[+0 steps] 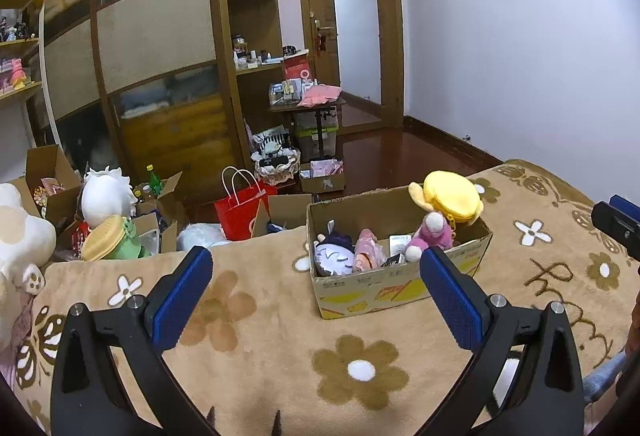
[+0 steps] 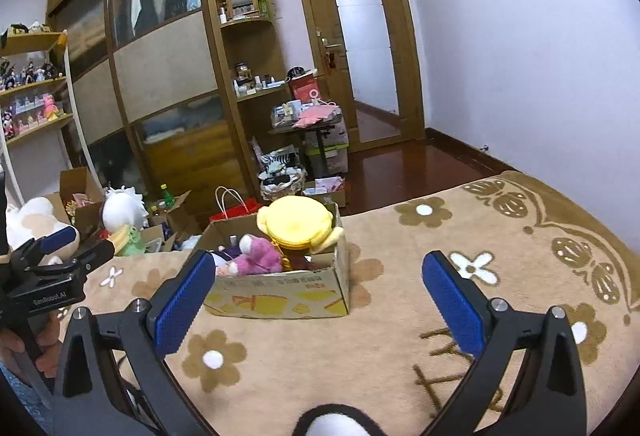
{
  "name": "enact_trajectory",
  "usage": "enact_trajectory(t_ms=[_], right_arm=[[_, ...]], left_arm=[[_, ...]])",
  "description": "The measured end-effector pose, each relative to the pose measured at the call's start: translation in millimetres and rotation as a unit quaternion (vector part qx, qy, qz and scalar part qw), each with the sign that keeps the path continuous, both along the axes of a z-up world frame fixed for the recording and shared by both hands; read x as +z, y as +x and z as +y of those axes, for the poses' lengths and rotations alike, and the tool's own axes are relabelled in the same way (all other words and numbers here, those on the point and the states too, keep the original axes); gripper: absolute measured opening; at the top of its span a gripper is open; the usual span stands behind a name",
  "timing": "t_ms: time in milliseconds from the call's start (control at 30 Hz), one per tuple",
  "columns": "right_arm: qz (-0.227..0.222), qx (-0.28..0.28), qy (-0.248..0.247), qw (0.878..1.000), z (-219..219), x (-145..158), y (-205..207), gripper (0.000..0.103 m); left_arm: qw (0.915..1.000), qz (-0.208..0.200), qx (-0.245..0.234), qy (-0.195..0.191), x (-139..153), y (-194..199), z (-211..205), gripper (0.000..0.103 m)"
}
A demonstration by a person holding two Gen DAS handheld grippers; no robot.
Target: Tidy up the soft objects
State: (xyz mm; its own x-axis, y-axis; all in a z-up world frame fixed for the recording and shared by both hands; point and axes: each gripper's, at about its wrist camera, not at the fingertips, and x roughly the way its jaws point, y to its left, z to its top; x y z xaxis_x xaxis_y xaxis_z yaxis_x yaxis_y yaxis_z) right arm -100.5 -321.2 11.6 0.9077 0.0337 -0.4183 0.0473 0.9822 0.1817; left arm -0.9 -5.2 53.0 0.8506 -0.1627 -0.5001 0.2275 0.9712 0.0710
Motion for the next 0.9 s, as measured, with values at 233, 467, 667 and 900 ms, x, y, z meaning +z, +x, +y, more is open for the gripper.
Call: enact_trajectory(t_ms=[233,467,667,900], right_arm=[[0.010,0.001,-0.004,1.000,-4,-12,2,0.103],[0.013,-0.008,-0.010,1.000,-5,-19,6,0.103],[0.011,-0.006,-0.007,1.000,-5,-19,7,0.103],[0.005,-0.007,-0.009,1.000,-5,-20,9,0.103]], left_arm=[[1.0000,0.005,0.000,-0.001,-10,3,3,0.102],[0.9997,0.012,-0.018,0.010,-18,5,-5,0.102],[0.9996,0.013,-0.021,0.011,-20,5,-7,0.102],[0.9997,0.011,-0.013,0.017,-23,5,-9,0.102]])
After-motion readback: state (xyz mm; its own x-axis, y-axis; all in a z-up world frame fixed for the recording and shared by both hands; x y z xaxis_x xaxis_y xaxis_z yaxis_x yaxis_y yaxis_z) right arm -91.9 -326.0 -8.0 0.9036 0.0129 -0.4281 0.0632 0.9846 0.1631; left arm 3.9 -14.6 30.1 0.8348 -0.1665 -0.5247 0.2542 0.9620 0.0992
